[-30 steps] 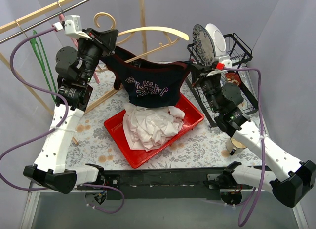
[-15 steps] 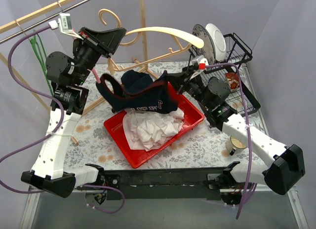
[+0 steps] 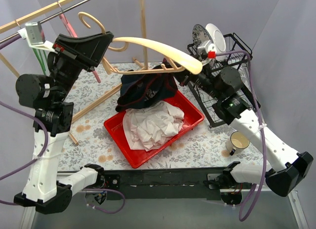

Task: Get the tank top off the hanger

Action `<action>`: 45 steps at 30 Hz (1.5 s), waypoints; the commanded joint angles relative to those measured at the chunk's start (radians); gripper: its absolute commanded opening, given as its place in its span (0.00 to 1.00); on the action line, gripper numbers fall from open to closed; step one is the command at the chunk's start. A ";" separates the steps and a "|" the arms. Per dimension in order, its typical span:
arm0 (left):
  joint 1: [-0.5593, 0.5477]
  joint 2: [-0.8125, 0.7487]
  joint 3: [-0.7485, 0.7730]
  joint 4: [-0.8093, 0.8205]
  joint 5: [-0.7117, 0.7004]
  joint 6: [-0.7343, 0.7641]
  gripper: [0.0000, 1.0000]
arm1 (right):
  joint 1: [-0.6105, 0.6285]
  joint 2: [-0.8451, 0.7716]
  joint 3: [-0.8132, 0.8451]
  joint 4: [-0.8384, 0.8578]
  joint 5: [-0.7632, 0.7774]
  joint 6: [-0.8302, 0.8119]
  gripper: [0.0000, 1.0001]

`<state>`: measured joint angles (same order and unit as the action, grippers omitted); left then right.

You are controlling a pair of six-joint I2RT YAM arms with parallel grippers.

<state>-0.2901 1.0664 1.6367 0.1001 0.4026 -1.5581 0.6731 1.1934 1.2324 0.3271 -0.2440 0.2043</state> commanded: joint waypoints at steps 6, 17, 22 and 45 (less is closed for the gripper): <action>0.003 -0.115 0.071 -0.089 -0.004 0.033 0.00 | -0.003 0.112 0.450 0.137 -0.086 -0.025 0.01; 0.003 -0.174 0.147 -0.220 -0.062 0.118 0.00 | -0.003 0.370 0.930 0.162 -0.161 0.067 0.01; 0.003 -0.172 0.187 -0.238 -0.054 0.131 0.00 | -0.003 0.380 0.975 0.288 -0.138 0.113 0.01; 0.003 -0.198 0.246 -0.286 -0.022 0.130 0.00 | -0.003 0.268 0.912 0.534 -0.075 0.251 0.01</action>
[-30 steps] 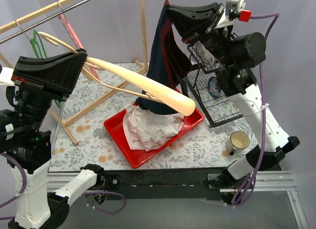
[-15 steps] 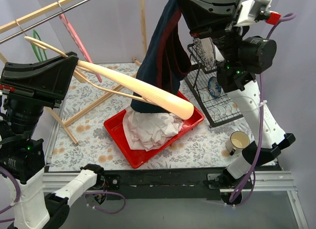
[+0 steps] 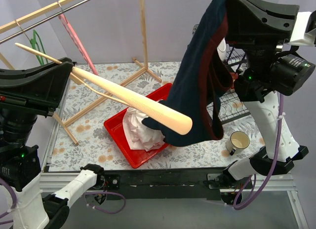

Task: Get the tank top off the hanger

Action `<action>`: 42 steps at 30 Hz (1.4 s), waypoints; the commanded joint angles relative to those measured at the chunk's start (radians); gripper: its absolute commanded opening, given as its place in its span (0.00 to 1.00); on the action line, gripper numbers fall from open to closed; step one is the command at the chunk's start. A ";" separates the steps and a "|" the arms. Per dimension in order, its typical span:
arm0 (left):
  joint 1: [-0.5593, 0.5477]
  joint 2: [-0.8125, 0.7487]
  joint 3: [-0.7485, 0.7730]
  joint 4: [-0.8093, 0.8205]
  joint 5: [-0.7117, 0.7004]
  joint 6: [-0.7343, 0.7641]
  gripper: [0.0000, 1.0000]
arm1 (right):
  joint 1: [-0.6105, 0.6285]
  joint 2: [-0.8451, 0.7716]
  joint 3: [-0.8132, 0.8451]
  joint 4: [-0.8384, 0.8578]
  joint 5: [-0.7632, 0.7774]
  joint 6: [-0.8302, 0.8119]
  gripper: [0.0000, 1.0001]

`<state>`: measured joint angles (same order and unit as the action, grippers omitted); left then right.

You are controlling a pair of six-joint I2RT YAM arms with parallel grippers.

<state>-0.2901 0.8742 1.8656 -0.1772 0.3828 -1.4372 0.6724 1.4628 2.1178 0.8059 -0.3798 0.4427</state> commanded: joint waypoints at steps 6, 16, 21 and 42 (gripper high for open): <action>0.002 -0.012 0.004 -0.021 -0.012 0.024 0.00 | -0.002 0.021 -0.018 0.013 0.076 -0.066 0.01; 0.002 -0.047 -0.017 -0.027 -0.030 0.054 0.00 | -0.005 0.137 -0.081 -0.197 0.136 -0.274 0.01; 0.003 -0.037 -0.032 -0.011 -0.044 0.078 0.00 | -0.005 0.174 -0.166 -0.358 0.111 -0.300 0.01; 0.003 0.014 -0.014 -0.042 -0.108 0.181 0.00 | 0.004 -0.354 -1.213 -0.977 0.166 -0.229 0.17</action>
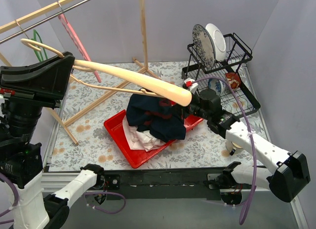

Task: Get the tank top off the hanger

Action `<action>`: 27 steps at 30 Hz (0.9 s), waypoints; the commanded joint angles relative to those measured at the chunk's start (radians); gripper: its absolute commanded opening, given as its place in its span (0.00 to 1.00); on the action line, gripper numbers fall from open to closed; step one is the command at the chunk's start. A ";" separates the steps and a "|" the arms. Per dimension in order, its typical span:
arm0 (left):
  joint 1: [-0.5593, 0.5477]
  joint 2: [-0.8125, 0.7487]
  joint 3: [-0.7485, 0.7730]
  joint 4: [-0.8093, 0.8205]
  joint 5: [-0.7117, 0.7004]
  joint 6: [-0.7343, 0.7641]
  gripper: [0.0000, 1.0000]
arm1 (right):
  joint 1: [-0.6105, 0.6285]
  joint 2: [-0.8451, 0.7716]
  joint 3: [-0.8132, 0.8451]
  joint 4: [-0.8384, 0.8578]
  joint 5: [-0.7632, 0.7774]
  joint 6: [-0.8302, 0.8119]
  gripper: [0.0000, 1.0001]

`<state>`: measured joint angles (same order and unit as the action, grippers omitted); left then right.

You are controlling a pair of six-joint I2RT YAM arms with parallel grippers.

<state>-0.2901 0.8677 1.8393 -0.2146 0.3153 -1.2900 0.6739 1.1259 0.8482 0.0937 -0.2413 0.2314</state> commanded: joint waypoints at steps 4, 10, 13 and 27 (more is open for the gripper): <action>0.003 0.018 -0.006 -0.019 -0.032 0.037 0.00 | 0.003 -0.092 0.110 -0.374 0.123 -0.014 0.52; 0.003 -0.002 -0.025 -0.017 -0.039 0.060 0.00 | 0.003 -0.054 0.266 -0.431 0.256 0.008 0.58; 0.003 -0.013 -0.040 -0.005 -0.042 0.047 0.00 | 0.001 0.041 0.357 -0.384 0.280 -0.004 0.52; 0.003 0.020 -0.034 -0.034 -0.065 0.057 0.00 | 0.052 0.371 0.165 -0.357 0.033 -0.041 0.44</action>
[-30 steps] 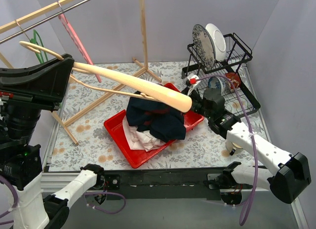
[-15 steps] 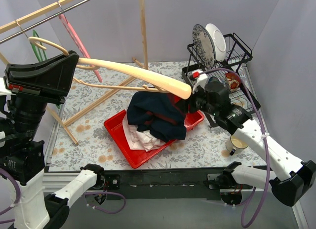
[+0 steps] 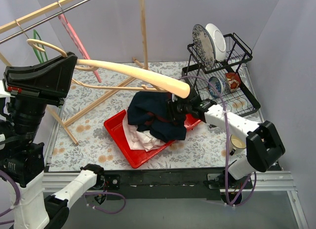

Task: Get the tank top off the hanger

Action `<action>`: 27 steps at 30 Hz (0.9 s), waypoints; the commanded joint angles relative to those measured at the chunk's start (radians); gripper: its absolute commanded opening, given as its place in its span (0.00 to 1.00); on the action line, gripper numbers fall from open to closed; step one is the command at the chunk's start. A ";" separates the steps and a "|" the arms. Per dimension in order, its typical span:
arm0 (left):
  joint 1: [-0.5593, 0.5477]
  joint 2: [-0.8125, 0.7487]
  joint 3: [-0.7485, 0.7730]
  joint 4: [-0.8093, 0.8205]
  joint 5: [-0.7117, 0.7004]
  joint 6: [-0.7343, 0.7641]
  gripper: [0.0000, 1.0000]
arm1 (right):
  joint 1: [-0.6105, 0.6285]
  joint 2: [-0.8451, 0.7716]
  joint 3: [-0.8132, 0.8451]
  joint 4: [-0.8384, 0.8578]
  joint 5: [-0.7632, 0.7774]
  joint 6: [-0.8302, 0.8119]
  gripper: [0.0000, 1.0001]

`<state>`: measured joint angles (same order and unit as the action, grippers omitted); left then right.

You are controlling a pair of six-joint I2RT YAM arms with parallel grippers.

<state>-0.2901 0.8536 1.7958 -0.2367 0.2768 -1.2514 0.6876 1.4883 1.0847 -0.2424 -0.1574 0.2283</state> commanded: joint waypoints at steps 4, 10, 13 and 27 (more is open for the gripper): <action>0.003 0.036 -0.024 0.017 -0.031 0.021 0.00 | 0.043 0.029 -0.048 -0.087 0.065 -0.118 0.47; 0.003 0.061 0.019 -0.001 -0.030 0.044 0.00 | 0.043 -0.071 0.093 -0.120 0.082 -0.150 0.48; 0.003 0.064 0.030 0.000 -0.025 0.043 0.00 | 0.043 -0.100 0.135 -0.072 0.044 -0.123 0.48; 0.002 0.071 0.000 -0.019 -0.027 0.040 0.00 | 0.125 0.159 -0.032 0.269 -0.234 -0.156 0.48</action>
<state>-0.2901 0.9195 1.7939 -0.2405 0.2722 -1.2331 0.7635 1.5810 1.1122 0.0055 -0.3408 0.1066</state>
